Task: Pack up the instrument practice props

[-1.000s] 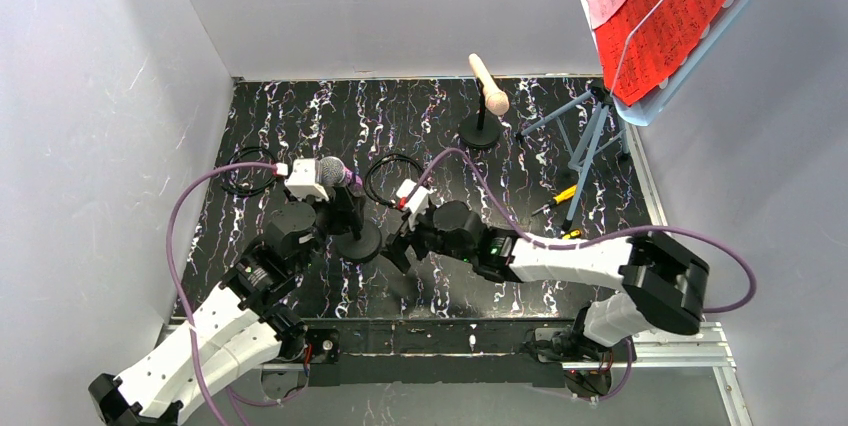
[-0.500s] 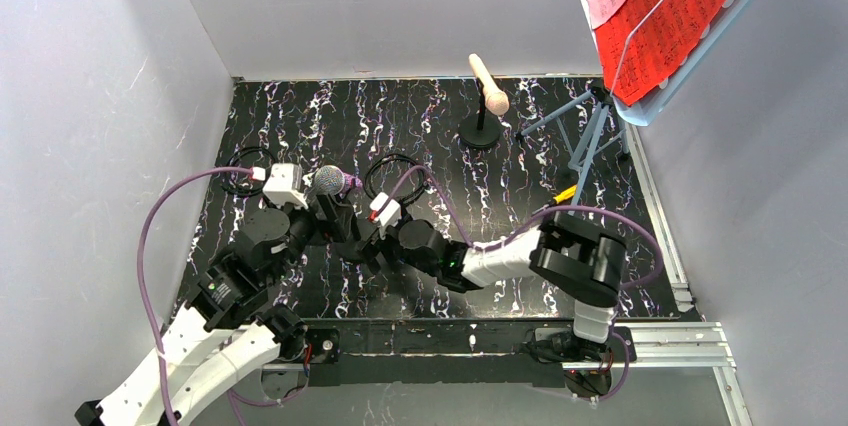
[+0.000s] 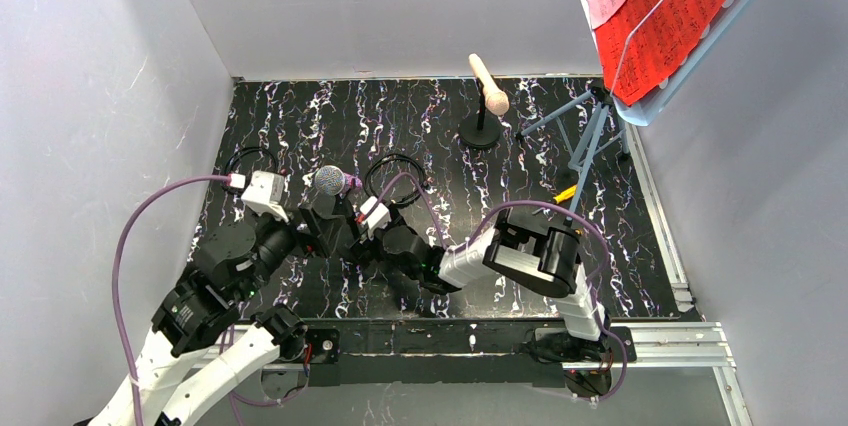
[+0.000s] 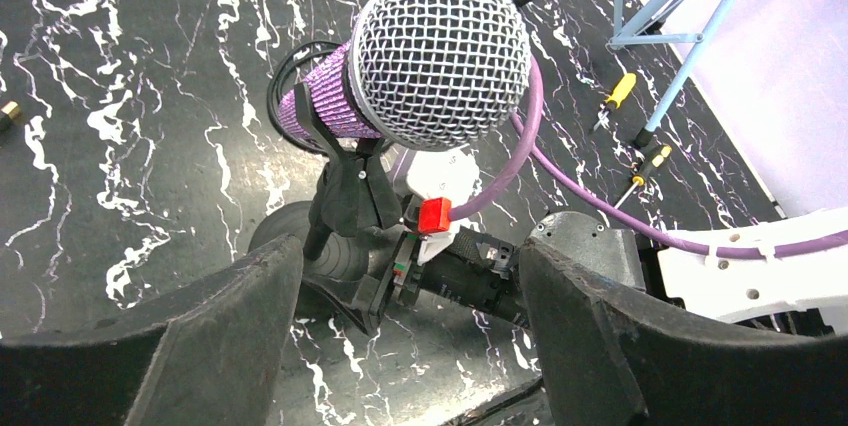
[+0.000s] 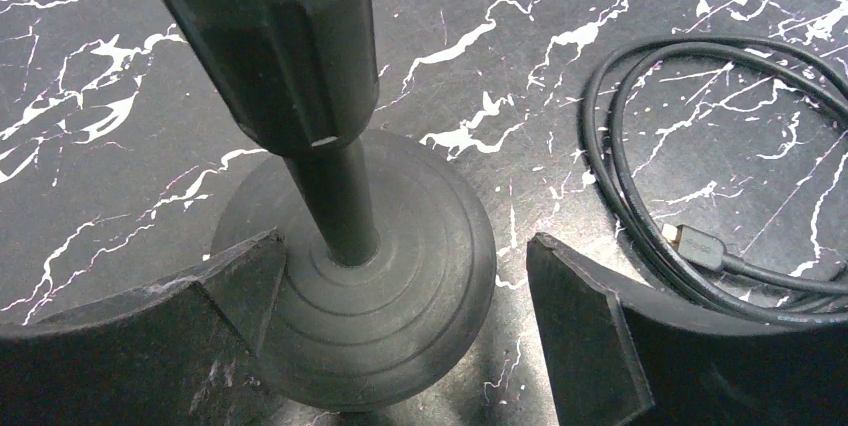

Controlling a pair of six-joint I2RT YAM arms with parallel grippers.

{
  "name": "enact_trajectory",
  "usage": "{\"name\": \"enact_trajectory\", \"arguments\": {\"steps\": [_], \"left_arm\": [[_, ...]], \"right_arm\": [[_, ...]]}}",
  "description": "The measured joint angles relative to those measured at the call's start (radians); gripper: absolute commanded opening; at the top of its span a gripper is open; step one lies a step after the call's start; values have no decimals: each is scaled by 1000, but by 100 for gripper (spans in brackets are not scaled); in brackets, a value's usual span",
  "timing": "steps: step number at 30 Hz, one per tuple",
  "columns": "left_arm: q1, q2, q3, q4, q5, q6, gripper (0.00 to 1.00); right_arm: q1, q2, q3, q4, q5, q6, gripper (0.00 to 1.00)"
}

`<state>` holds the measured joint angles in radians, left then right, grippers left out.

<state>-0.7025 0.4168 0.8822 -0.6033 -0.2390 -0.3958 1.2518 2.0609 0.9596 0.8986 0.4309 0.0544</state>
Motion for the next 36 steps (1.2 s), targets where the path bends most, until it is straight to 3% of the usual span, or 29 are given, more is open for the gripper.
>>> {"name": "enact_trajectory", "arguments": {"steps": [24,36], "left_arm": [[0,-20,71,-30,-38,116,78],[0,4,71,-26,-36,128,81]], "right_arm": [[-137,-37,-103,102,-36,-111,99],[-222,-165,-180,-30,-5,-124,99]]}}
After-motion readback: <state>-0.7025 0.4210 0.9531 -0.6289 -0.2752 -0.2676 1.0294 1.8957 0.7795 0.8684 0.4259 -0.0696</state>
